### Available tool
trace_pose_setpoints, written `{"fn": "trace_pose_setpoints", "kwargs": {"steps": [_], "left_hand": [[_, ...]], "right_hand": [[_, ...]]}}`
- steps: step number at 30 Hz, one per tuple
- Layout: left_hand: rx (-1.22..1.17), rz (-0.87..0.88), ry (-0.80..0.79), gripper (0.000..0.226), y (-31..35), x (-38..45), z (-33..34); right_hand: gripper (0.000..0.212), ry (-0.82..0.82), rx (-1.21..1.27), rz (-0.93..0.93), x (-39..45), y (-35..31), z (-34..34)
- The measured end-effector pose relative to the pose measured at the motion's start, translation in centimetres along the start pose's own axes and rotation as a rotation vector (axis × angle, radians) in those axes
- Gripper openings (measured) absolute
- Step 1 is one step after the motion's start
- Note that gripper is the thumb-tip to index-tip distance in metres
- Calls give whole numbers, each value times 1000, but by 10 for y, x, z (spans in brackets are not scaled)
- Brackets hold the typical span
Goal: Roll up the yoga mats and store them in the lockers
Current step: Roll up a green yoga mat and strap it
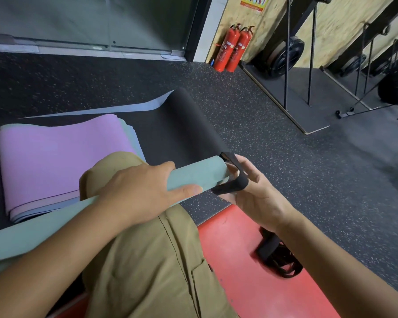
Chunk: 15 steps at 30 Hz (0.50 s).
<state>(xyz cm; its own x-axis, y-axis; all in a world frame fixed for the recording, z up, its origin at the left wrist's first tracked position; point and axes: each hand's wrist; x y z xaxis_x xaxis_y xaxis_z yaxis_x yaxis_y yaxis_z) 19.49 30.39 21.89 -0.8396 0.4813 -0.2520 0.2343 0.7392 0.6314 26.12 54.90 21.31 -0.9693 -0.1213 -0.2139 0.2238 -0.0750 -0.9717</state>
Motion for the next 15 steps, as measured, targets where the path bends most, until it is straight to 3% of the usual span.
{"fn": "trace_pose_setpoints", "kwargs": {"steps": [2, 5, 9, 13, 15], "left_hand": [[35, 48, -8, 105, -2, 2, 2], [88, 104, 0, 100, -6, 3, 3], [105, 122, -5, 96, -8, 4, 4], [97, 114, -9, 100, -8, 3, 1], [87, 108, -1, 100, -8, 0, -1]], "right_hand": [[90, -11, -98, 22, 3, -8, 1], [92, -82, -164, 80, 7, -21, 2], [64, -118, -340, 129, 15, -29, 18], [67, -100, -415, 105, 23, -28, 32], [58, -89, -420, 68, 25, -26, 34]]}}
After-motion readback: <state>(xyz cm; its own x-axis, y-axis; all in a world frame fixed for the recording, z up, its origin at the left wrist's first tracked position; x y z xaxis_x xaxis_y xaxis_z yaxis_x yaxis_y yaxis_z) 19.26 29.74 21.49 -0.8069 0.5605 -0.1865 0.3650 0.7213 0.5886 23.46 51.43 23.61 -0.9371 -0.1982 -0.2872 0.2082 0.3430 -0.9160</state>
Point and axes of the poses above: each hand's wrist, its own x-axis towards the middle knuckle, its own z-axis out of the palm, y = z × x, and after that the axes turned 14 degrees about -x, right-handed
